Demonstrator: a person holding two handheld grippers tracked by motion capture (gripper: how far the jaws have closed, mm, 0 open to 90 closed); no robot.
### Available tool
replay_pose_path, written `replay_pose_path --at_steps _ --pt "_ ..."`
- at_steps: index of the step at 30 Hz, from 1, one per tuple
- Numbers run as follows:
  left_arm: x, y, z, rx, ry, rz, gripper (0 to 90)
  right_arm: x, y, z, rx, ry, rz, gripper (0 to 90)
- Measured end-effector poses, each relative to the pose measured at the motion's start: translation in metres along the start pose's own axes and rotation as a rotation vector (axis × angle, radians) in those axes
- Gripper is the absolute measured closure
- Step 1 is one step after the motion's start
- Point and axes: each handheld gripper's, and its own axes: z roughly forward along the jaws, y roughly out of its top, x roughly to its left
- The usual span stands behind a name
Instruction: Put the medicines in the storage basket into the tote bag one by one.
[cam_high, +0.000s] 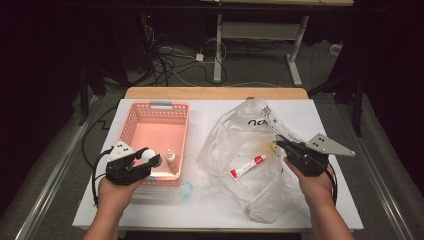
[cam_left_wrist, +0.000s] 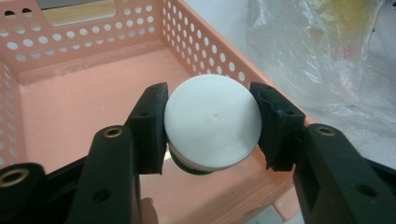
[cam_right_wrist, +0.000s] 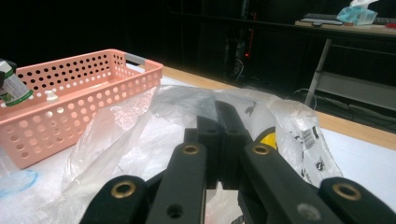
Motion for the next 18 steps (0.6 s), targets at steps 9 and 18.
replay_pose_path --at_steps 9,18 --pt "-0.01 0.004 -0.002 -0.037 -0.021 0.019 48.4 0.001 0.0 0.0 0.001 -0.001 0.003 90.0" --pt "-0.025 0.011 -0.005 -0.083 -0.064 0.037 48.4 0.004 0.0 0.001 0.004 0.006 -0.007 90.0"
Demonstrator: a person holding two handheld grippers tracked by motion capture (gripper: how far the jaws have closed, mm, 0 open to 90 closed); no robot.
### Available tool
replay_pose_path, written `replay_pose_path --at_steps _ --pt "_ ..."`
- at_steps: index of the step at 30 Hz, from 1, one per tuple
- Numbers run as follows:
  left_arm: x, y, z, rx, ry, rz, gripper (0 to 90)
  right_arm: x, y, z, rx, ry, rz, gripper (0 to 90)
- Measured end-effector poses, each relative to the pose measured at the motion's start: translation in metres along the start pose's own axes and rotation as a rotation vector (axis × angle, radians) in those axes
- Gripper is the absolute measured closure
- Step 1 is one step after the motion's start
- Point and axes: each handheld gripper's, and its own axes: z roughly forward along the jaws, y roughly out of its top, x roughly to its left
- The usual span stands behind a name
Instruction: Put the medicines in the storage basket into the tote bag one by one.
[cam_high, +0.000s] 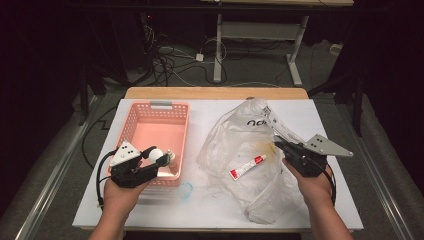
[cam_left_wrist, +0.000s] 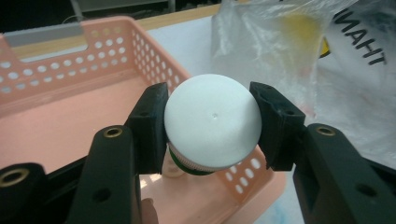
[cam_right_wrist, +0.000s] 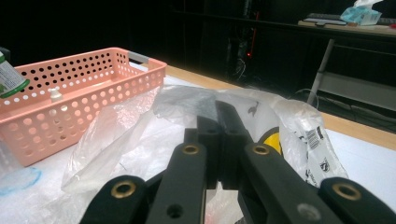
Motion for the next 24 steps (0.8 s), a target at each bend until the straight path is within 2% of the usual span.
replay_pose_path --at_steps 5,12,24 --pt "-0.012 0.005 0.006 -0.017 -0.038 0.007 48.4 0.001 0.0 0.001 0.0 0.003 -0.007 90.0" --pt "-0.031 0.01 0.017 -0.027 -0.085 0.05 48.4 0.002 0.001 0.002 -0.001 0.004 -0.009 90.0" --pt "-0.061 0.014 0.041 -0.005 -0.155 0.094 48.5 0.002 0.0 0.002 0.0 0.008 -0.008 90.0"
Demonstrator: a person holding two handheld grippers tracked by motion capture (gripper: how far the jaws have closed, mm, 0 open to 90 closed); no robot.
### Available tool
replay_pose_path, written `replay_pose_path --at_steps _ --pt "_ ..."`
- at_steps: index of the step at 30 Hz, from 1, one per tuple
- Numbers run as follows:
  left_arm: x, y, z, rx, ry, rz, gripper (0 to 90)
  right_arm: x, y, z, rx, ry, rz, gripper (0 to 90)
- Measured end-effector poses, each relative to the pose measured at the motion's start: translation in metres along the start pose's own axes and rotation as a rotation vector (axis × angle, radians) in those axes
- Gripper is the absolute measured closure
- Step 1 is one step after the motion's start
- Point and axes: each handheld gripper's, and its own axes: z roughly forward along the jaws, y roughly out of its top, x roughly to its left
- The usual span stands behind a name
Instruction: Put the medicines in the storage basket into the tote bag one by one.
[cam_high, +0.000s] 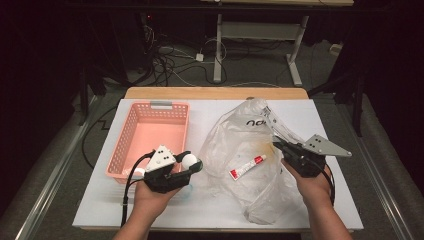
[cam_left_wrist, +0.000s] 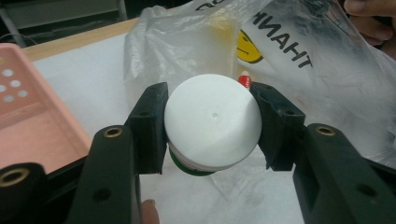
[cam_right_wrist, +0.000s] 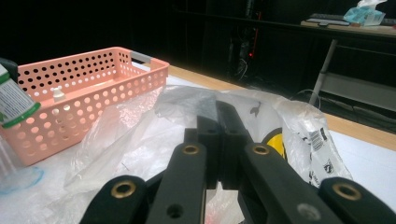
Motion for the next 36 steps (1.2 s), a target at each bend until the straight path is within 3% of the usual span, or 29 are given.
replay_pose_path --at_steps 13,36 --pt "-0.024 0.014 0.04 0.02 -0.074 0.058 48.4 0.0 0.0 0.0 0.001 0.001 0.006 90.0" --pt "-0.041 0.026 0.089 -0.018 -0.145 0.051 48.4 0.003 0.0 0.004 0.009 0.016 -0.01 90.0"
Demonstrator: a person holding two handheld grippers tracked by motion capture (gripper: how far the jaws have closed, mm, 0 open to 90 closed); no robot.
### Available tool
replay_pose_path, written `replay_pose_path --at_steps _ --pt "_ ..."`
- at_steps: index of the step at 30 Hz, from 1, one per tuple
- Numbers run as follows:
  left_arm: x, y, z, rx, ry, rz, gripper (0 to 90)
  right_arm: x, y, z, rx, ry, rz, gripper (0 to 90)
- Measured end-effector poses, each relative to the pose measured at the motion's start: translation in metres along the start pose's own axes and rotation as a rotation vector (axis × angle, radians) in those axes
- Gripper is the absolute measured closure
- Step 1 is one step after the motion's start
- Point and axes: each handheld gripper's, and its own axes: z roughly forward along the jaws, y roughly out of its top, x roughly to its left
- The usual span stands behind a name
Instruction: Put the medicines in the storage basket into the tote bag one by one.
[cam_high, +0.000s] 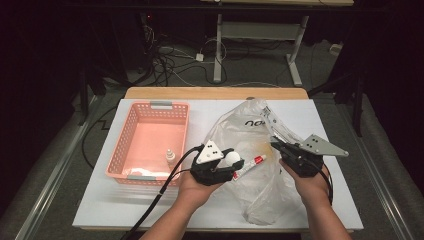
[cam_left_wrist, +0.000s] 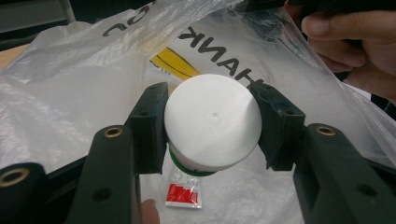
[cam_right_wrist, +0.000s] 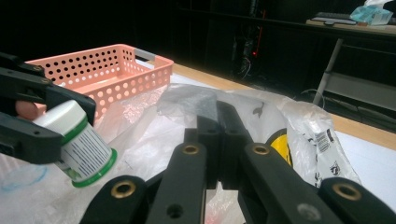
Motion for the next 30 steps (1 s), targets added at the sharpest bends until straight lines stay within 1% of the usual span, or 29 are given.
replay_pose_path --at_steps 5,9,15,19,22,23,26,30 --pt "-0.003 0.002 0.008 -0.001 -0.014 -0.003 48.4 0.0 0.0 0.0 0.0 0.0 0.001 90.0" --pt "-0.006 0.005 0.014 0.003 -0.022 0.006 48.4 -0.001 0.001 0.0 -0.004 0.0 -0.002 90.0" --pt "-0.01 0.009 0.023 0.015 -0.03 0.019 48.4 -0.001 0.002 -0.001 -0.008 -0.001 0.006 90.0" --pt "-0.01 0.01 0.03 0.027 -0.029 0.025 48.4 -0.001 0.003 -0.001 -0.015 -0.002 0.004 90.0" --pt "-0.009 0.01 0.035 0.034 -0.031 0.019 48.4 -0.001 0.003 -0.002 -0.014 -0.002 0.01 90.0" --pt "-0.01 0.01 0.037 0.038 -0.033 0.019 48.4 -0.002 0.004 -0.002 -0.018 -0.003 0.006 90.0" --pt "-0.011 0.011 0.044 0.061 -0.021 0.032 48.3 -0.001 0.004 -0.002 -0.017 -0.001 0.003 90.0" --pt "-0.01 0.011 0.052 0.065 -0.025 0.028 48.3 -0.002 0.004 -0.001 -0.017 -0.002 0.003 90.0"
